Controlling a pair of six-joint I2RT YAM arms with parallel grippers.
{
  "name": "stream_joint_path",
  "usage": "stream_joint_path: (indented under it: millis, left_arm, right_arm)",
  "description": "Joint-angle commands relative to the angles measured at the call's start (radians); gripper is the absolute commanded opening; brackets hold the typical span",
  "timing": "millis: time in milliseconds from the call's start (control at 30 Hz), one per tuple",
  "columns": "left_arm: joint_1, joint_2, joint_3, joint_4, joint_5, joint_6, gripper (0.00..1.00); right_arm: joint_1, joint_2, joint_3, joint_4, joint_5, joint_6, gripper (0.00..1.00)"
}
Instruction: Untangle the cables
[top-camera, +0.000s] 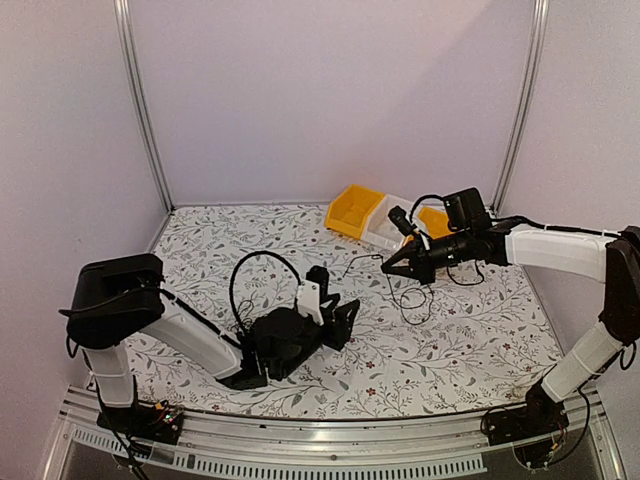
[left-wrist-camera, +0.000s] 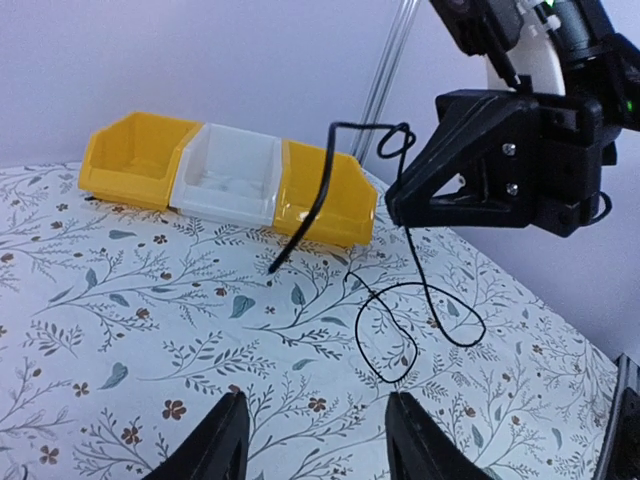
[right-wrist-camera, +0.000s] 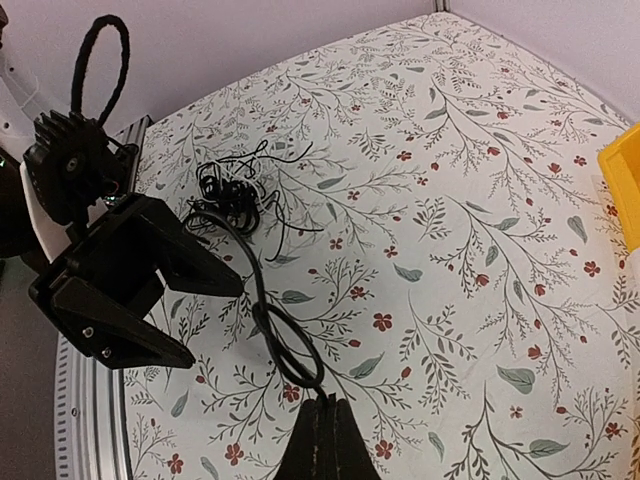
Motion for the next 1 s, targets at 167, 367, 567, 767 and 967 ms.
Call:
stream_joint_path:
  millis: [167, 367, 567, 767, 967]
  left_arm:
    - [0.046, 0.087, 0.164, 0.2, 0.019, 0.082, 0.24]
    - [0.079, 0.114, 0.231, 0.166, 0.089, 0.062, 0.29]
    - [0.092, 0.145, 0.284, 0.134, 0.106, 0.054, 0.27]
    - [0.107, 0.151, 0.29, 0.135, 0.114, 0.053, 0.2]
    - [0.119, 0.162, 0.305, 0.136, 0.128, 0.047, 0.19]
  right_arm:
    - [0.002, -0.009, -0.019, 0.047, -0.017, 0.05, 0.0]
    - [0.002, -0.02, -0.026, 0.053, -0.022, 0.05, 0.0]
    - [0.001, -0.018, -0.026, 0.048, -0.04, 0.044, 0.0]
    - [0.002, -0.022, -0.028, 0.048, -0.049, 0.042, 0.0]
    - [0.001, -0.017, -0.026, 0.041, -0.058, 0.03, 0.0]
